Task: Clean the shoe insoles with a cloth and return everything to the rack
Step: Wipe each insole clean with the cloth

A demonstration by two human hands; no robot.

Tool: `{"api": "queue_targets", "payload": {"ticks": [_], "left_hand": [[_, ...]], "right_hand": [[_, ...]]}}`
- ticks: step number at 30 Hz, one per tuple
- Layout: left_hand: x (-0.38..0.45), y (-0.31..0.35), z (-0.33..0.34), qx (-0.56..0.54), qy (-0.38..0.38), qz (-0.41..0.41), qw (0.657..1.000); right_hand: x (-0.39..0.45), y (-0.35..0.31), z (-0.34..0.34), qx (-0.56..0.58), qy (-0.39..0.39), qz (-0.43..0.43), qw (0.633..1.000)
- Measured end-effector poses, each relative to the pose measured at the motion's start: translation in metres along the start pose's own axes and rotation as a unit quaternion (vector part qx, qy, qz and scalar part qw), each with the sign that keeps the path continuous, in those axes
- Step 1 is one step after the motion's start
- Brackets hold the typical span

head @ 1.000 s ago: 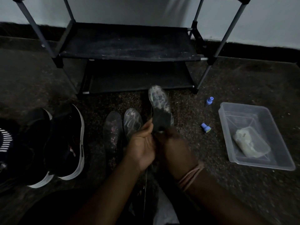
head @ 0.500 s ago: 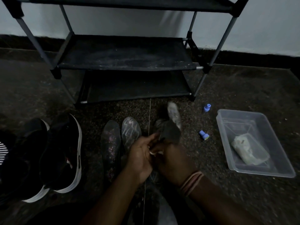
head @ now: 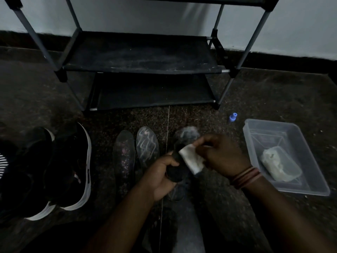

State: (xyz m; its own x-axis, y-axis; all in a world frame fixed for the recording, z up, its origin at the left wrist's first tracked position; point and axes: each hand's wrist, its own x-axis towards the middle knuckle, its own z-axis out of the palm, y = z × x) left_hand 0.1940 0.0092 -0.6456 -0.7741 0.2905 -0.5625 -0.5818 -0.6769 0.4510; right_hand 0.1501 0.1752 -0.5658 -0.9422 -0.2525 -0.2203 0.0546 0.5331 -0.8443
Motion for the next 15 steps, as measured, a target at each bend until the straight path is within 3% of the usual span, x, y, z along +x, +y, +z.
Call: {"api": "queue_targets", "payload": {"ticks": [2, 6, 8, 12, 15], "left_hand": [[-0.002, 0.002, 0.001, -0.005, -0.039, 0.005, 0.999], [-0.008, 0.001, -0.001, -0.063, -0.096, 0.035, 0.993], [-0.011, 0.005, -0.005, -0.111, -0.112, 0.052, 0.986], [-0.009, 0.008, -0.006, -0.106, -0.065, 0.011, 0.992], [-0.002, 0.001, -0.003, -0.059, -0.002, -0.021, 0.998]], "right_hand": [[0.001, 0.006, 0.001, -0.063, 0.080, -0.036, 0.994], [-0.010, 0.009, 0.041, -0.162, 0.001, -0.138, 0.977], [-0.013, 0.006, 0.053, -0.158, -0.027, -0.164, 0.973], [-0.013, 0.010, 0.052, -0.156, -0.067, -0.174, 0.970], [-0.014, 0.014, 0.058, -0.216, -0.091, -0.189, 0.954]]}}
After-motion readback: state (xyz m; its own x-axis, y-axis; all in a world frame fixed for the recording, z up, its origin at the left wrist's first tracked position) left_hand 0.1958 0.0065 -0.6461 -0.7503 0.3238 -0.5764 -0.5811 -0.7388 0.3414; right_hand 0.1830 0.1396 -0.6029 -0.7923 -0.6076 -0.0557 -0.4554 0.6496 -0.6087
